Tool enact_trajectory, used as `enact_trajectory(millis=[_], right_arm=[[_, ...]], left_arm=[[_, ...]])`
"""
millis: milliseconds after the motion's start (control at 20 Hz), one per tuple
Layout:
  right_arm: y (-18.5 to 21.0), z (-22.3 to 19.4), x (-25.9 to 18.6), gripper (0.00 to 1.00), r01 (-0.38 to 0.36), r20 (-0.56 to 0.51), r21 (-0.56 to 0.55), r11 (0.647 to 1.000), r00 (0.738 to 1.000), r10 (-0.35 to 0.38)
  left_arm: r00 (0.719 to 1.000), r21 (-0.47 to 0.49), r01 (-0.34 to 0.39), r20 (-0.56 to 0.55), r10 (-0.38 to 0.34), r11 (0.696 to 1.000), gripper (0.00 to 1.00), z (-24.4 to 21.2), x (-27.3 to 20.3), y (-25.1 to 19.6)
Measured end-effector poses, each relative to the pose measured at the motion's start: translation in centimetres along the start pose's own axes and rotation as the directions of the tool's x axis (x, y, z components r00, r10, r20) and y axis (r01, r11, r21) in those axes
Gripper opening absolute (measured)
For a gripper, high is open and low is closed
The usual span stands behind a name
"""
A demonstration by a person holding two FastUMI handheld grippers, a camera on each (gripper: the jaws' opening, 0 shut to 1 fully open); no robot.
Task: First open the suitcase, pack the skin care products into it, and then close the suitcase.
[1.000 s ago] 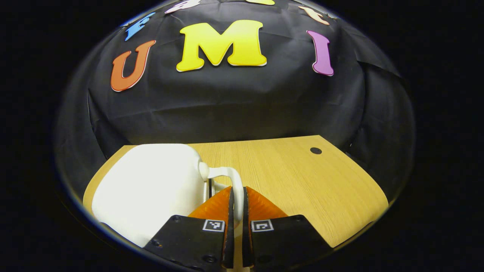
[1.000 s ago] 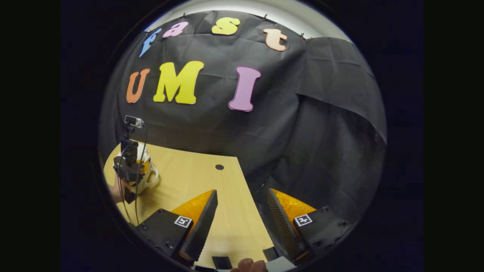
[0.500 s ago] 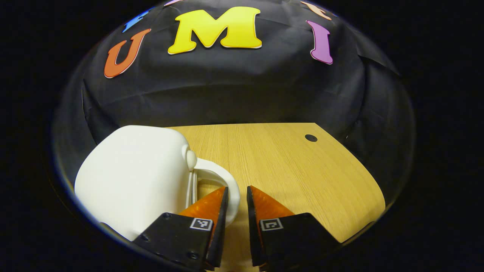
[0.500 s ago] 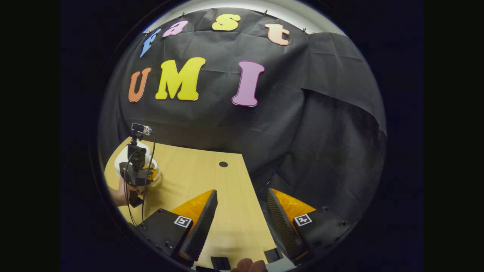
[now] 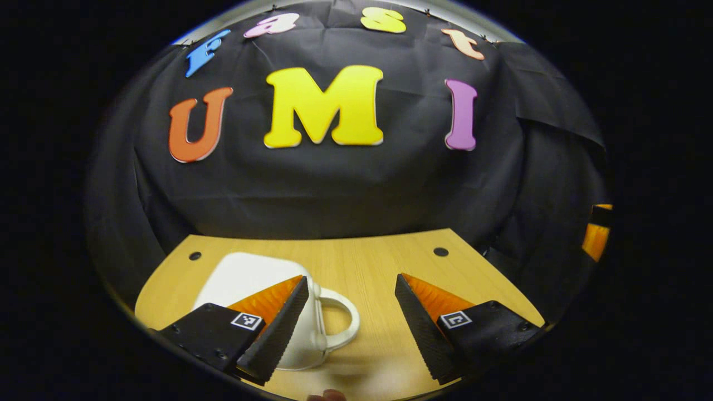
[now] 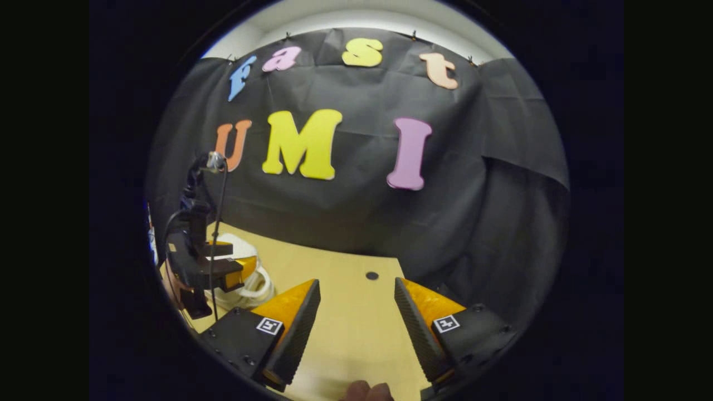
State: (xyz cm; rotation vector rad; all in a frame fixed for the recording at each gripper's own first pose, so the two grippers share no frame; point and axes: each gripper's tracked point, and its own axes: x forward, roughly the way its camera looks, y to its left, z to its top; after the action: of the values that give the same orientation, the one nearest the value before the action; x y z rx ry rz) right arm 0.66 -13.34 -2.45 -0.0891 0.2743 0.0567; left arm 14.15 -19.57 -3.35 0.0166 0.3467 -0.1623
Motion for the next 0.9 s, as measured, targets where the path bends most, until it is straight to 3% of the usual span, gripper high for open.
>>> enact_trajectory(millis=[100, 400, 600, 900], right_arm=[[1.3, 2.5, 0.3, 0.79, -0.007, 0.067, 0.017, 1.000, 0.998, 0.006], [4.6, 8.5, 0.2, 0.79, 0.019, 0.230, 0.079, 0.997, 0.973, -0.037], [6.7, 9.5, 0.1, 0.79, 0.027, 0.279, 0.076, 0.997, 0.959, -0.047], [8.4, 9.4, 0.9, 0.79, 0.024, 0.270, 0.068, 0.997, 0.962, -0.042]], left_arm=[[0.995, -0.010, -0.048, 0.091, 0.049, 0.999, 0.99, 4.1, -2.2, 1.8], [0.949, -0.033, -0.044, 0.310, 0.053, 0.998, 0.99, 12.0, -8.3, 3.4], [0.932, -0.031, -0.075, 0.354, 0.081, 0.997, 0.99, 12.9, -10.0, 4.7], [0.930, -0.033, -0.106, 0.351, 0.110, 0.994, 0.99, 12.5, -10.2, 6.4]])
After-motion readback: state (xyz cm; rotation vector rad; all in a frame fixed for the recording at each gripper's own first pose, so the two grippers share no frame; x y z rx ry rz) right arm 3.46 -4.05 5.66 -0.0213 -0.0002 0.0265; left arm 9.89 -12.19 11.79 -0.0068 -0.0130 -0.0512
